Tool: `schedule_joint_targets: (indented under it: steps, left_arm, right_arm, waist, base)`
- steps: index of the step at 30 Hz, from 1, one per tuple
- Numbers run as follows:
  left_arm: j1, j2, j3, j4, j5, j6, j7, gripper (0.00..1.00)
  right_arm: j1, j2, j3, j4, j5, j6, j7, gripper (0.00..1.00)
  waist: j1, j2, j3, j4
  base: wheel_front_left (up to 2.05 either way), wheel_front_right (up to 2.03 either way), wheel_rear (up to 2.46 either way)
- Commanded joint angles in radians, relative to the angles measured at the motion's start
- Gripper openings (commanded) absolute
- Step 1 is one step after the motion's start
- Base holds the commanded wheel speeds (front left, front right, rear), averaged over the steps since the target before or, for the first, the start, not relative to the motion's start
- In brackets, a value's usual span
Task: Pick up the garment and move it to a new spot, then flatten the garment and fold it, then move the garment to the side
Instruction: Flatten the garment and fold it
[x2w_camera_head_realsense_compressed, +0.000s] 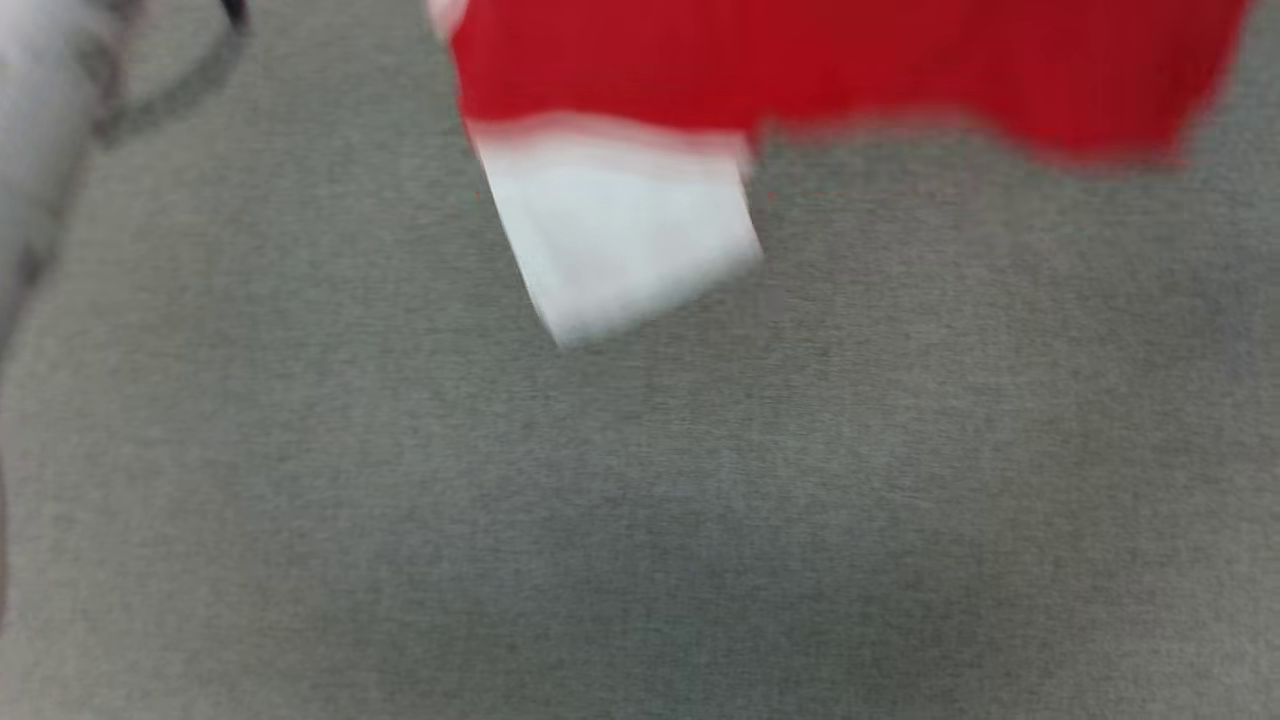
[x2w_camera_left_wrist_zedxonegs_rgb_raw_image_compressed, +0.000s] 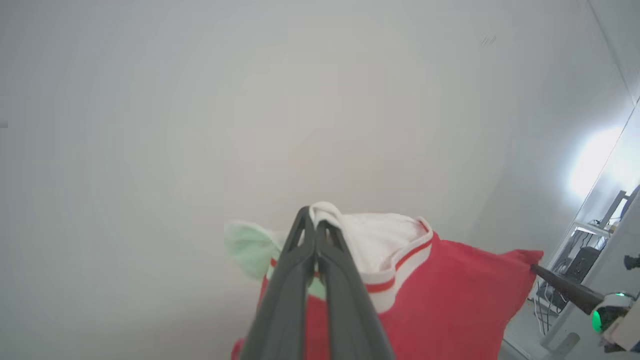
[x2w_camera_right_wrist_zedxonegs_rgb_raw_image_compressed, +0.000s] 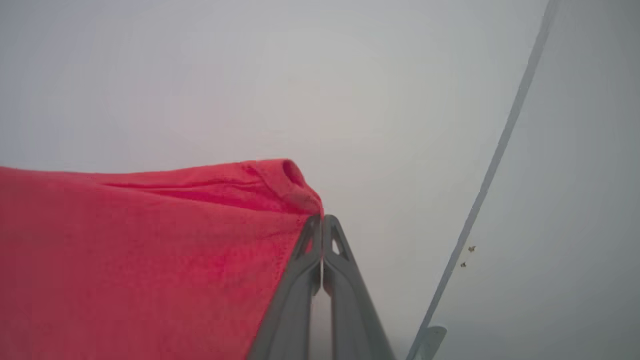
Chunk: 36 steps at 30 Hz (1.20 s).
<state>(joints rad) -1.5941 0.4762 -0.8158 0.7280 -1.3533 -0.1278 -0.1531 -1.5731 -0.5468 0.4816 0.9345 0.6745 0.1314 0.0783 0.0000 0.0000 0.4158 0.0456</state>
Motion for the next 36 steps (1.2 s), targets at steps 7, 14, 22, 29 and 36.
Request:
schedule_joint_targets:
  steps: [7,14,22,29,36]
  left_arm:
    - [-0.015,-0.006,0.041,-0.009,-0.085,-0.004,-0.039,0.0]
    - [0.274,0.054,-0.016,-0.196,-0.168,-0.004,-0.044,0.0]
    - [0.722,0.147,-0.084,-0.467,-0.193,-0.004,-0.103,0.0]
    - [0.99,0.196,-0.104,-0.601,-0.157,-0.004,-0.112,0.0]
    - [1.271,0.257,0.0,-0.768,-0.085,-0.004,-0.11,0.0]
  right_arm:
    - [-0.021,0.057,-0.006,0.109,-0.039,-0.002,-0.073,0.0]
    - [0.163,0.046,0.08,0.06,0.029,-0.002,-0.055,0.0]
    - [0.579,-0.087,0.231,-0.235,0.209,-0.002,0.058,0.0]
    - [0.914,-0.233,0.206,-0.473,0.375,-0.002,0.171,0.0]
    - [1.289,-0.355,0.038,-0.729,0.442,-0.002,0.226,0.0]
  waist:
    - [0.0,0.0,-0.013,-0.027]
    - [0.0,0.0,-0.029,-0.016]
    - [0.0,0.0,-0.085,0.003]
    - [0.0,0.0,-0.139,0.014]
    - [0.0,0.0,-0.174,0.009]
  base:
    - [0.0,0.0,0.0]
    - [0.0,0.0,0.0]
    - [0.0,0.0,0.0]
    - [0.0,0.0,0.0]
    - [0.0,0.0,0.0]
